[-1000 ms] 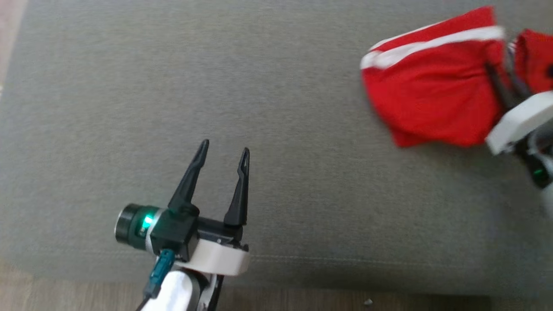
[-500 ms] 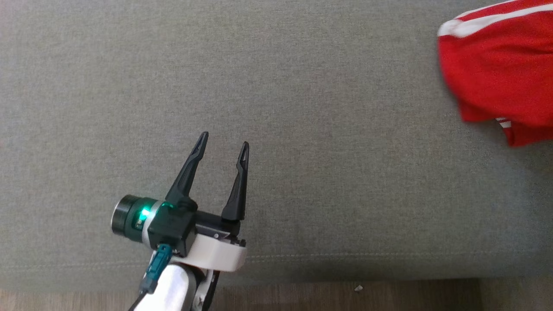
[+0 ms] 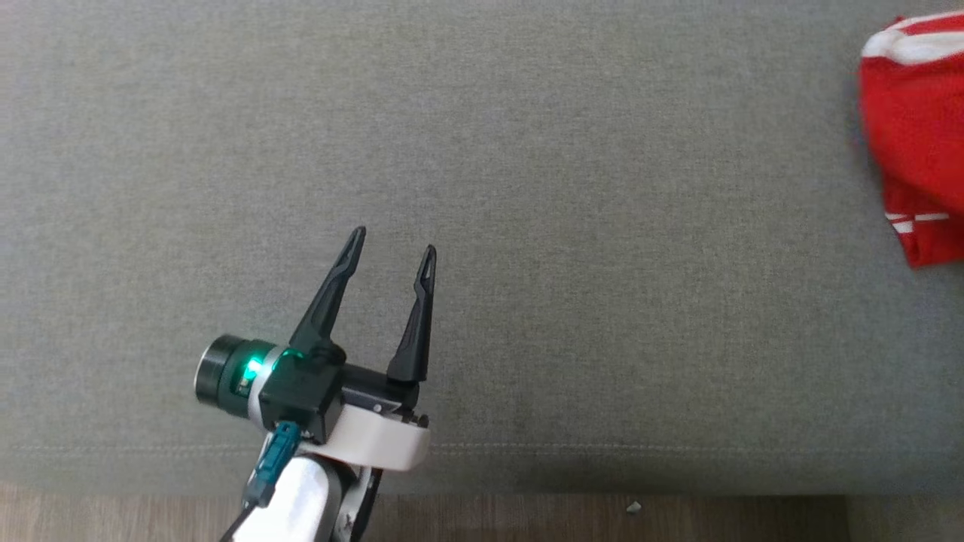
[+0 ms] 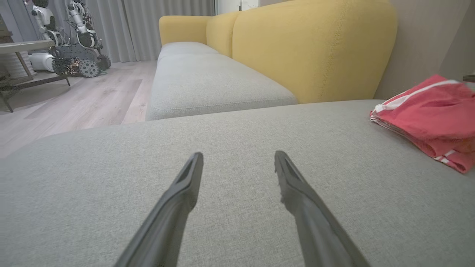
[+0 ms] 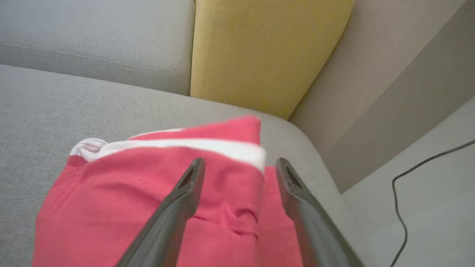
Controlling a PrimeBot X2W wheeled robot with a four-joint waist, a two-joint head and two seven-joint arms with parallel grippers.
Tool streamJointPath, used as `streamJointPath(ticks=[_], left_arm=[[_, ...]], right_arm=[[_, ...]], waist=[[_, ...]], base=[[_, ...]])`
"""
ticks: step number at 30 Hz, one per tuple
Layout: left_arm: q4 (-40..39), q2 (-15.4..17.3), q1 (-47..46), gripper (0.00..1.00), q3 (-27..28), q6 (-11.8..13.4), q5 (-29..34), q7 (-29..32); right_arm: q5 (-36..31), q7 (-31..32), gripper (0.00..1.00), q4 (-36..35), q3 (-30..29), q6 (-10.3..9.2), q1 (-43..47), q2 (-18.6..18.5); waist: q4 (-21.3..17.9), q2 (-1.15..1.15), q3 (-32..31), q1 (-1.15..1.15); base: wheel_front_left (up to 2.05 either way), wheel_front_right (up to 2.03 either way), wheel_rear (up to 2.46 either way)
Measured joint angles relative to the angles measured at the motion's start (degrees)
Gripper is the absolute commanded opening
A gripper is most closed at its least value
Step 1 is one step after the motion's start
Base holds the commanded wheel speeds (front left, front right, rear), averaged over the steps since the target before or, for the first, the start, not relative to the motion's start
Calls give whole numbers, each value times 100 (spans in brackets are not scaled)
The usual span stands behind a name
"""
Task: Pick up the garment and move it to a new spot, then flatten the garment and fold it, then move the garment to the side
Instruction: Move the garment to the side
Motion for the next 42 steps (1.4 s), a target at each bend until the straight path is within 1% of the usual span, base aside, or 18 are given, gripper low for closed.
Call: streamJointPath(ticks=[4,6,8,10,12,14,16,18,21,22,26,30,32,37,42], left_arm=[[25,0,-8,100,38,1,0,0],[38,-1,-3,100,74,1,-8,0],[59,-1,13,100,125,9,-13,0],[70,-1,68,100,174,20,-88,0],[70,-3,182,100,236,27,-230,0],[75,-3,304,100,342,71,-387,0],[78,-1,402,100,408,115,-568,0],[47,-2,481,100,483,149,-691,0],[-98,-2,614,100,650,227,-869,1],[-98,-2,614,100,650,227,-869,1],[-182,0,892,100,847,269,-916,0],[-199,7,1202,100,901,116,-759,0],[-201,11,1330,100,900,87,-690,0],[-192,15,1495,100,899,65,-547,0],[-148,16,1511,100,892,63,-503,0]], right_arm=[[-1040,-271,100,-717,-287,0,205,385],[-1278,-572,100,-1067,-304,0,333,742],[-1283,-890,100,-1252,-124,0,503,1131],[-1078,-1317,100,-1316,275,0,765,1494],[-634,-1838,100,-1218,538,0,977,1867],[-347,-2273,100,-1014,898,0,1152,1976],[-46,-2459,100,-845,1028,0,1283,2154],[82,-2530,100,-760,1050,0,1440,2338],[269,-2532,100,-1116,934,0,1803,2622],[269,-2532,100,-1116,934,0,1803,2622],[436,-2533,100,-1564,995,0,2476,2769],[670,-2533,100,-1788,1017,0,3110,2856],[683,-2533,100,-1839,1072,0,3315,2861],[604,-2533,100,-1897,1271,0,3557,2873],[517,-2533,100,-1897,1298,0,3599,2875]], waist=[[44,0,-126,0],[58,0,-220,0],[71,0,-333,0],[82,0,-470,0],[93,0,-619,0],[108,0,-778,0],[130,0,-943,0],[160,0,-1115,0],[213,0,-1372,0],[213,0,-1372,0],[288,0,-1676,0],[338,0,-1942,-1],[351,0,-2049,-1],[359,0,-2194,-1],[352,0,-2270,-1]], base=[[0,0,0],[0,0,0],[0,0,0],[0,0,0],[0,0,0],[0,0,0],[0,0,0],[0,0,0],[0,0,0],[0,0,0],[0,0,0],[0,0,0],[0,0,0],[0,0,0],[0,0,0]])
